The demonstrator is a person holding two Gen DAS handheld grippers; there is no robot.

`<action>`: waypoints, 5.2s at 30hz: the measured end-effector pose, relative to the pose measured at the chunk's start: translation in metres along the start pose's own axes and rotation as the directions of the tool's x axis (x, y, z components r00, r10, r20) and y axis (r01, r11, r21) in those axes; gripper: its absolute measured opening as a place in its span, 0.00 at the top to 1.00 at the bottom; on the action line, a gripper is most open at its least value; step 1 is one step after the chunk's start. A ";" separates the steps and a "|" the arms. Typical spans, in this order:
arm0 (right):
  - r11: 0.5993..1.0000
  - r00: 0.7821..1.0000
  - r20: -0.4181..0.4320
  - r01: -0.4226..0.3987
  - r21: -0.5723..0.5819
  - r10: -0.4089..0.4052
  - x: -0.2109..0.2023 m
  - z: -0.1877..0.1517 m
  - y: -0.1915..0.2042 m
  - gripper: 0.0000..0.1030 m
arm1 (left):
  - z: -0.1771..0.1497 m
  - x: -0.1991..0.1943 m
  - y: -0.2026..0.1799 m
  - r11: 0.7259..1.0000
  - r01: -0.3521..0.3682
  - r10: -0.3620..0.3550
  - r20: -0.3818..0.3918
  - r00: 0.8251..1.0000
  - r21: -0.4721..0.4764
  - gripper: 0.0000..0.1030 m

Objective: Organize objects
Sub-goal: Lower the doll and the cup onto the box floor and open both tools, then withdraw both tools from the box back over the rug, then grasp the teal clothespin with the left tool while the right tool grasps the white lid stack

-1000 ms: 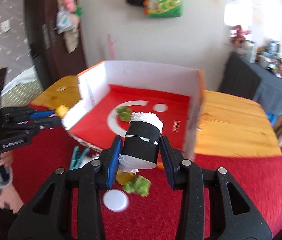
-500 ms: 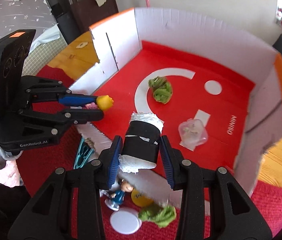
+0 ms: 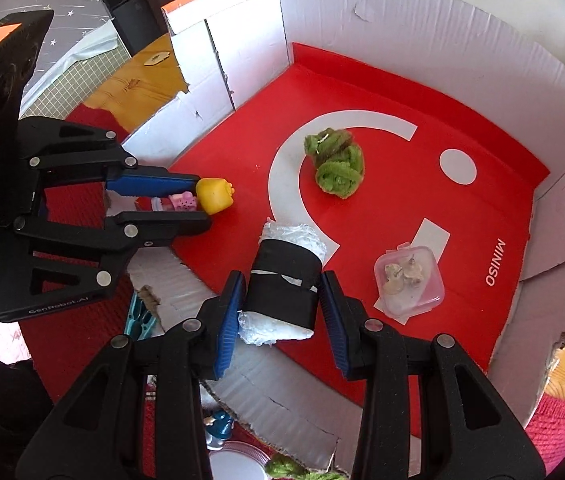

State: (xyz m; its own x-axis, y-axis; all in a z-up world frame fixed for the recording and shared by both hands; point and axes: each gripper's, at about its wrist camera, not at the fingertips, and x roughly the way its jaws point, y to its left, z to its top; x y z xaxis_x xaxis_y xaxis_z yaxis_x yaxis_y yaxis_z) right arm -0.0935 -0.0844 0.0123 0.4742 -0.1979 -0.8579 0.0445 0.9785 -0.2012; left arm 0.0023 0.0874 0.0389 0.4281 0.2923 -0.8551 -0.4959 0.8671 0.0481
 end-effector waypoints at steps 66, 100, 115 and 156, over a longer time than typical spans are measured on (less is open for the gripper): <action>0.979 0.943 0.285 0.131 0.159 -0.172 -0.132 -0.049 0.031 0.27 | -0.031 -0.118 -0.005 0.990 0.048 -0.009 0.277 0.961 -0.134 0.40; 0.782 0.812 0.281 0.306 0.543 -0.512 -0.104 -0.176 0.055 0.10 | -0.121 -0.085 -0.051 0.917 0.003 0.121 0.285 0.951 -0.398 0.06; 0.728 0.830 0.183 0.329 0.601 -0.526 -0.095 -0.180 0.042 0.10 | -0.102 -0.045 -0.045 0.926 -0.071 0.131 0.139 0.982 -0.371 0.06; 0.762 0.870 0.049 0.402 0.509 -0.491 -0.052 -0.169 0.044 0.15 | -0.080 -0.027 -0.032 0.979 -0.044 0.069 0.121 0.990 -0.200 0.25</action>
State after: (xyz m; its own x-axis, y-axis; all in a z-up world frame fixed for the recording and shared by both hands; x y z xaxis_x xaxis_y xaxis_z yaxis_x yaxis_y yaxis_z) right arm -0.2651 -0.0404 -0.0320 0.4336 -0.6501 -0.6240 0.6717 0.6948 -0.2571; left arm -0.0540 0.0198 0.0197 0.4809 0.3984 -0.7811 -0.6557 0.7548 -0.0186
